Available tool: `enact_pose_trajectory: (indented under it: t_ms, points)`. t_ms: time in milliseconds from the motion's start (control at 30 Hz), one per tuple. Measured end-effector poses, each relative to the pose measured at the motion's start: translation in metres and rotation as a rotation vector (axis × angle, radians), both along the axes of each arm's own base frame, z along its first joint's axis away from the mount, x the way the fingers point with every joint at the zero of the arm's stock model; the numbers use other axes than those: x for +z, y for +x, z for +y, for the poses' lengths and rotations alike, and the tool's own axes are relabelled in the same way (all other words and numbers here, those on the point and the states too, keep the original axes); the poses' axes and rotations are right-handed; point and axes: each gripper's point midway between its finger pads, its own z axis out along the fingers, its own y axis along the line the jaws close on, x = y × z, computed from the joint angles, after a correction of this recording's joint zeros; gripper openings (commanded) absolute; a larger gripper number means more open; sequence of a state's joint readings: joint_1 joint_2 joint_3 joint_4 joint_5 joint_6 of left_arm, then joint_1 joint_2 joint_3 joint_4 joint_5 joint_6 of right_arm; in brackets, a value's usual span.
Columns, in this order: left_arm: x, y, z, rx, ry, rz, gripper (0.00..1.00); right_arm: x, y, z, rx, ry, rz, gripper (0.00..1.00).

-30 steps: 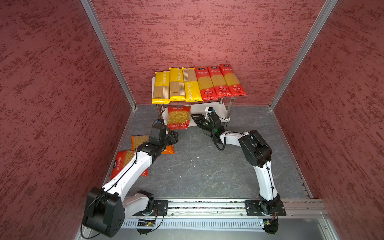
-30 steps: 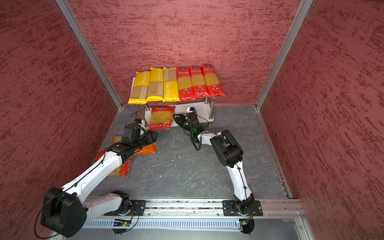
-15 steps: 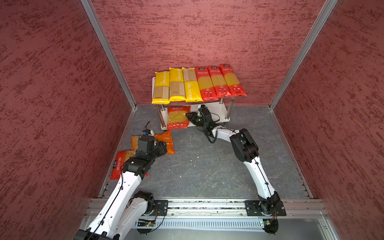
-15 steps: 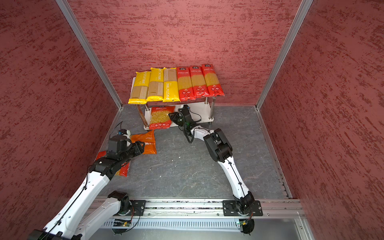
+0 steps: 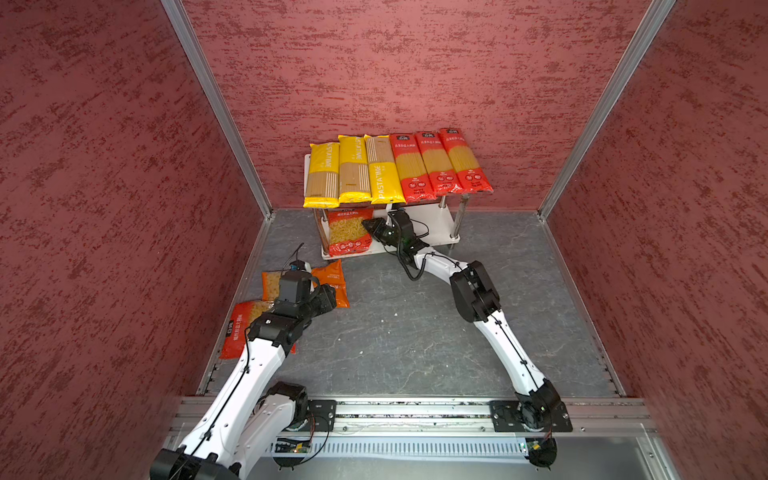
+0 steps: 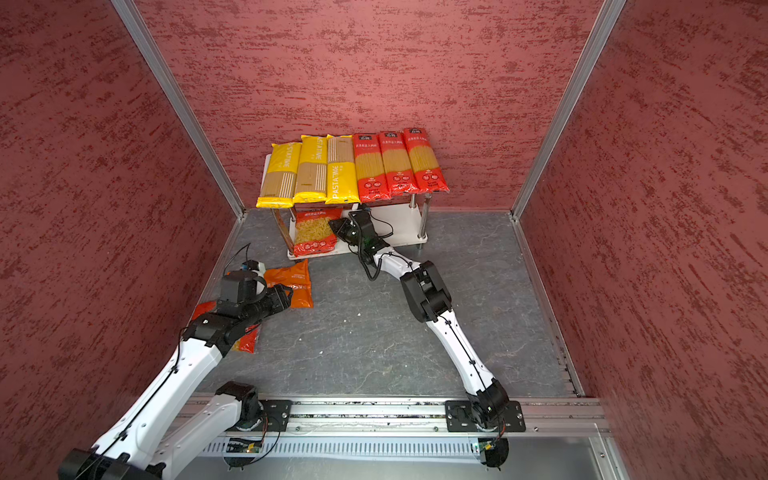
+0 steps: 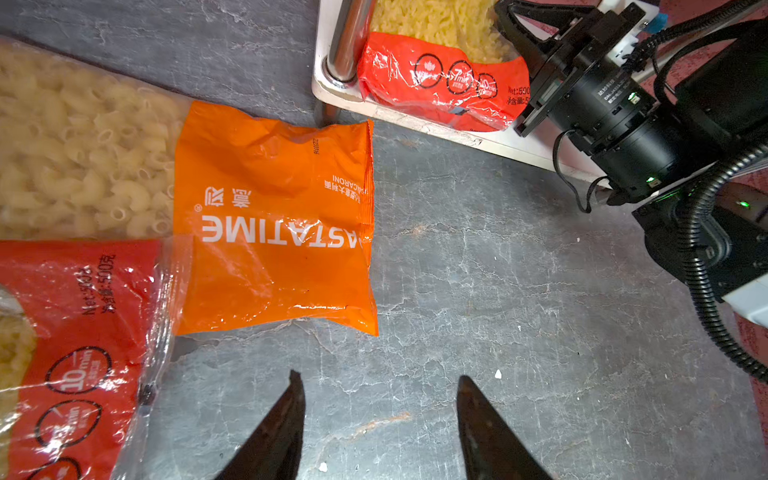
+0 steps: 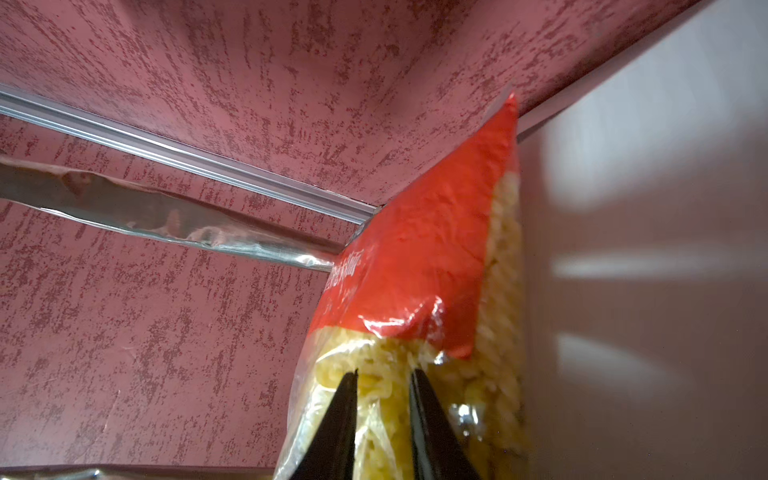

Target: Place and organize the pasta boxes and bags onto the shelf

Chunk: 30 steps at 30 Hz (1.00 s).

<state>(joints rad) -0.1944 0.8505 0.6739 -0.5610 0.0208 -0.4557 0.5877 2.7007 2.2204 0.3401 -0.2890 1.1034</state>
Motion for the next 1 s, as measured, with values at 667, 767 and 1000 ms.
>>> enact_pose_trajectory:
  t_ms: [667, 767, 1000]
  points:
    - [0.013, -0.004, 0.001, 0.005, -0.016, -0.051, 0.58, -0.004, -0.019, -0.01, 0.008, -0.013, 0.035, 0.46]
    - [0.013, -0.004, 0.0, 0.01, -0.026, -0.049, 0.58, -0.007, -0.024, -0.021, -0.002, -0.023, 0.049, 0.46]
    - [0.012, -0.006, 0.0, 0.015, -0.033, -0.04, 0.58, -0.004, -0.047, -0.042, 0.01, -0.034, 0.065, 0.47]
